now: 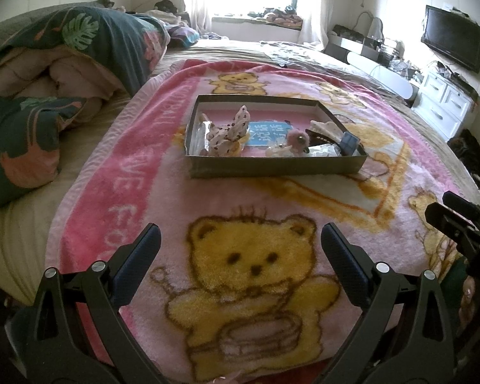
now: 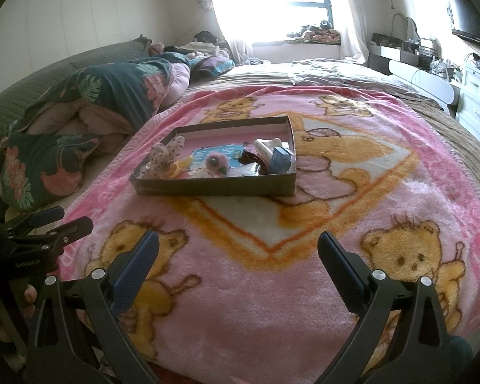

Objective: Organize jewelry

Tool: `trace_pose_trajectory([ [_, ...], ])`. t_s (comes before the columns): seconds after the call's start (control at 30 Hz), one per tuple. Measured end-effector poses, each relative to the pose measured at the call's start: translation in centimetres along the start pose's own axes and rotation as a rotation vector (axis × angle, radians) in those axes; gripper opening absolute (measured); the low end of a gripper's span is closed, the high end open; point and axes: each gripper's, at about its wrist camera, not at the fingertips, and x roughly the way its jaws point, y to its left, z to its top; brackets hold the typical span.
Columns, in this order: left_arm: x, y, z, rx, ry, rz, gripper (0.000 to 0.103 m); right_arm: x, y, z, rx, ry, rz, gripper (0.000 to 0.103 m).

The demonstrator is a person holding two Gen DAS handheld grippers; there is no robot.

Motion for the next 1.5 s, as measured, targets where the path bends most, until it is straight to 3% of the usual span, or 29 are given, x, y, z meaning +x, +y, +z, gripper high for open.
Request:
trace_pose_trajectory([
  [1.5, -0.13, 0.03, -0.17, 0.004, 0.006, 0.003, 0.094, -0.53, 0.46, 0.19, -0.010, -0.002, -0.011, 0.099],
])
